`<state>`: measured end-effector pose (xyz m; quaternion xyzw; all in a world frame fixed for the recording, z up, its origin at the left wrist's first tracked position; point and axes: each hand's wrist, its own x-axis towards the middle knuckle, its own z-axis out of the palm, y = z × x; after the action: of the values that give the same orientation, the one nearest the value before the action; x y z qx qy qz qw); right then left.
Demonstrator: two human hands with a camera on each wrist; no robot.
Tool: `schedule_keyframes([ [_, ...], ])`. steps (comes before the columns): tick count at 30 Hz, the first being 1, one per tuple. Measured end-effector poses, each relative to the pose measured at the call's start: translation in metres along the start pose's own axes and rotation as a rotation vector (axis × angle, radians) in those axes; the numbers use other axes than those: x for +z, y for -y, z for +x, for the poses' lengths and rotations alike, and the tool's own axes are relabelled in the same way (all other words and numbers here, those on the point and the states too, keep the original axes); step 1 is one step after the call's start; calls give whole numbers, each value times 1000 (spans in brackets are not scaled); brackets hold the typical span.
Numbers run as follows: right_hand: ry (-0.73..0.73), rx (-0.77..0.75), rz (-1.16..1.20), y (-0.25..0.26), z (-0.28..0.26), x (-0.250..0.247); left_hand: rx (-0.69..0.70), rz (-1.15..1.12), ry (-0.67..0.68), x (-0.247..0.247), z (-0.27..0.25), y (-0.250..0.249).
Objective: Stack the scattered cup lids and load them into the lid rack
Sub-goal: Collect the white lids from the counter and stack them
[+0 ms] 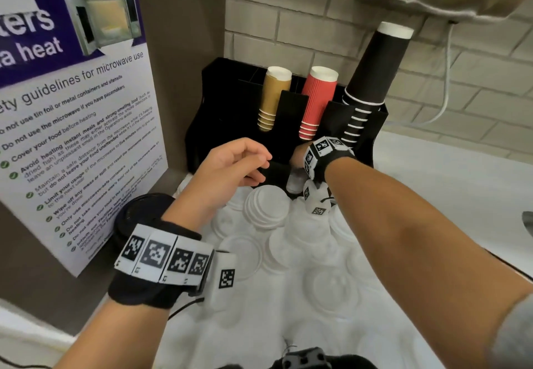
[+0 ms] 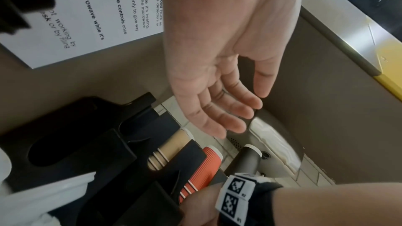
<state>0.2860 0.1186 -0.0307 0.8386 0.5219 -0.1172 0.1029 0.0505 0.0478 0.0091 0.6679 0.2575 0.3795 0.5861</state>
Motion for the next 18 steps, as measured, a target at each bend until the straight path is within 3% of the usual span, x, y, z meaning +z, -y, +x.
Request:
schedule_keyframes([
  [5,89,-52,-77,-3,4,5,-1,5,-10,-6,4,0],
  [12,86,-111,-278,-12,5,1,14,-11,0,-4,4,2],
  [18,-177,-103,-22,-18,-16,-22,19,-53,-15,2,3,2],
])
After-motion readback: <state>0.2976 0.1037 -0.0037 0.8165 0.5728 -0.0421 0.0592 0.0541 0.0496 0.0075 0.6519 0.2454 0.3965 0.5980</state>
